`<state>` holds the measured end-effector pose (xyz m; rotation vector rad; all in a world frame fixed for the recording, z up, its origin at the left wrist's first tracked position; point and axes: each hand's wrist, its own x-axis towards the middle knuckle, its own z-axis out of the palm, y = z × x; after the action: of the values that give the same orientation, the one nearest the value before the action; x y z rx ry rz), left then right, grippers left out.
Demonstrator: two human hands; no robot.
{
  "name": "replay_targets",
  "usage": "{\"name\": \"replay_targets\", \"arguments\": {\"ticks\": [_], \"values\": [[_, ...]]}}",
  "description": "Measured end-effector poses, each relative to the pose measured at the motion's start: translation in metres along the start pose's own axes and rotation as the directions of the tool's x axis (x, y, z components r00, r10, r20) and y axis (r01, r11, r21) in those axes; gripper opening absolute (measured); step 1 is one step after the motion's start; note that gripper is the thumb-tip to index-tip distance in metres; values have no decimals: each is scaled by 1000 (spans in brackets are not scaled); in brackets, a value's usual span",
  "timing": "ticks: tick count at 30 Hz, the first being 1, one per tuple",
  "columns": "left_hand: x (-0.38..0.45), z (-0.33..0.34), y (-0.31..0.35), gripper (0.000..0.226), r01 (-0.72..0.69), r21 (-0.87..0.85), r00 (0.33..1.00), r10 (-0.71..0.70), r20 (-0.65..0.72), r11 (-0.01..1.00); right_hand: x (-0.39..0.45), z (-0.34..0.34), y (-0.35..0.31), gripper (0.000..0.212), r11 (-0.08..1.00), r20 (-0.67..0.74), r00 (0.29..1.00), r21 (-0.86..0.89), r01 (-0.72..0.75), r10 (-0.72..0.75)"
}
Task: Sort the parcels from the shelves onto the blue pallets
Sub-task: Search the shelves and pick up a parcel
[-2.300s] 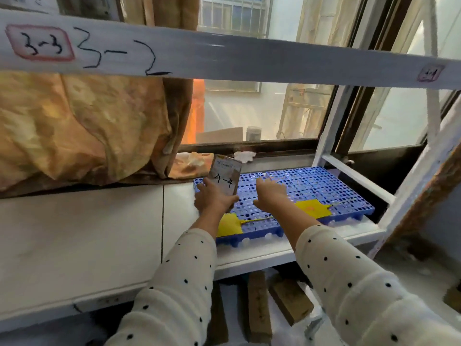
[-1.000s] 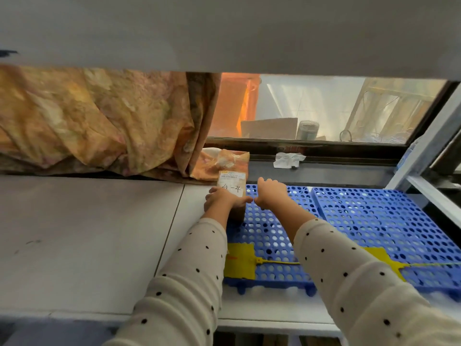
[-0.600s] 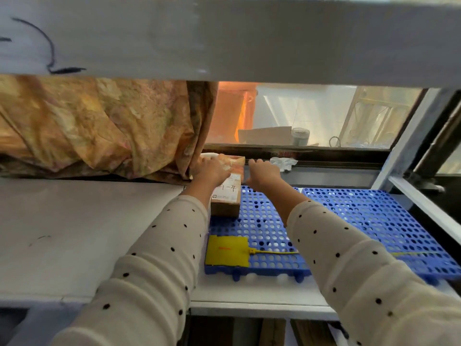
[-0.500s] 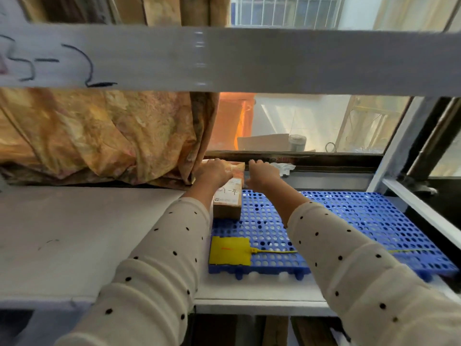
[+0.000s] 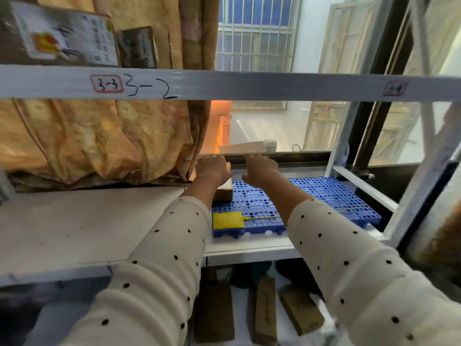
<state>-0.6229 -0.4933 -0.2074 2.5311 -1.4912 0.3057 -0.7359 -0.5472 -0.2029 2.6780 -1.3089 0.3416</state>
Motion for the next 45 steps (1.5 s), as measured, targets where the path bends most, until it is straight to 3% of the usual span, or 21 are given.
{"name": "replay_targets", "arguments": {"ticks": [9, 21, 28, 38, 45], "values": [[-64, -56, 8, 50, -76, 19, 995, 77, -60, 997, -64, -67, -10, 54, 1000, -55, 998, -22, -4, 3], [-114, -139, 24, 35, 52, 38, 980, -43, -195, 998, -104, -133, -5, 51, 998, -216, 975, -29, 55, -60], [-135, -169, 21, 40, 110, 38, 964, -98, -249, 993, -111, -160, -24, 53, 990, -282, 949, -17, 139, -139], [-158, -190, -27, 36, 191, 52, 950, -171, -263, 980, -116, -178, -59, 46, 983, -276, 944, -5, 184, -179], [-183, -213, -99, 38, 301, 139, 931, -259, -257, 943, -113, -191, -126, 51, 959, -238, 930, -22, 283, -280]]}}
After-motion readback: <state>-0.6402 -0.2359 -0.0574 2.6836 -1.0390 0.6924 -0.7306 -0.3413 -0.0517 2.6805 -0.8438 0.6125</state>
